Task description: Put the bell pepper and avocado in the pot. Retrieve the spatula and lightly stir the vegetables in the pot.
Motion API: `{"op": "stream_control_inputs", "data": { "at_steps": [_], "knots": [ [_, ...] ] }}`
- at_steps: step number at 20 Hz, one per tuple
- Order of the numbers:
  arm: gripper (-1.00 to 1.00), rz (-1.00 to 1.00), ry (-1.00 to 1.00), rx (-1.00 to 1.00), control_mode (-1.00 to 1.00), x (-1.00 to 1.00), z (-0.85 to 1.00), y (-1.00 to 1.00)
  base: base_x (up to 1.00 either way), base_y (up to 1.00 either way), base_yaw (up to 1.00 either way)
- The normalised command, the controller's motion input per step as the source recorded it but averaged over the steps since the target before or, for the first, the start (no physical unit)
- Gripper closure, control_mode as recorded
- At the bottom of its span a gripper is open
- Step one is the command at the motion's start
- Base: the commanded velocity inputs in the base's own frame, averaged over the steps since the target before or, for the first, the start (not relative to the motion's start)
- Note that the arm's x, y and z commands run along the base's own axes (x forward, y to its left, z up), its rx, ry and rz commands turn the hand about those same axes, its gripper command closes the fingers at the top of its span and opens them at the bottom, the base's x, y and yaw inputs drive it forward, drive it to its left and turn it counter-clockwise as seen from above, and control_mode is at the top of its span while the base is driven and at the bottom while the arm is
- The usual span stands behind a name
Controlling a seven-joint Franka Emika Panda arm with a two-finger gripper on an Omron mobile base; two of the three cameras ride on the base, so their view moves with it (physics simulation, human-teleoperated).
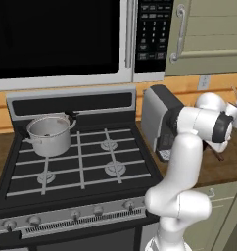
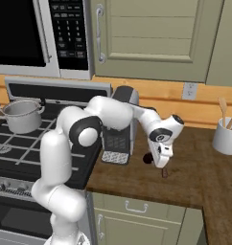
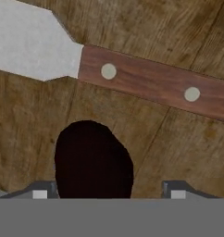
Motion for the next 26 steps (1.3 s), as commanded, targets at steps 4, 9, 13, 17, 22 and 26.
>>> {"op": "stream_control_inputs", "data": {
  "at_steps": [4, 9, 13, 17, 22, 26],
  "knots": [
    [1.0, -0.07, -0.07, -0.09, -1.0, 0.0, -0.02, 0.05, 0.0, 0.0, 0.0],
    [1.0, -0.06, -0.11, -0.15, -1.0, 0.02, -0.28, 0.0, 0.0, 0.0, 0.0],
    [1.0, -0.01, -0.08, -0.18, -1.0, 0.01, -0.58, 0.0, 0.0, 0.0, 0.0],
    [1.0, 0.0, -0.02, -0.16, -1.0, 0.23, -0.78, -0.23, 0.0, 0.0, 0.0],
    [1.0, 0.0, 0.0, -0.14, -1.0, 0.12, -0.96, -0.27, 0.0, 0.0, 0.0],
    [1.0, 0.0, 0.02, -0.08, -1.0, 0.0, -1.0, -0.16, 0.0, 0.0, 0.0]
  ]
}}
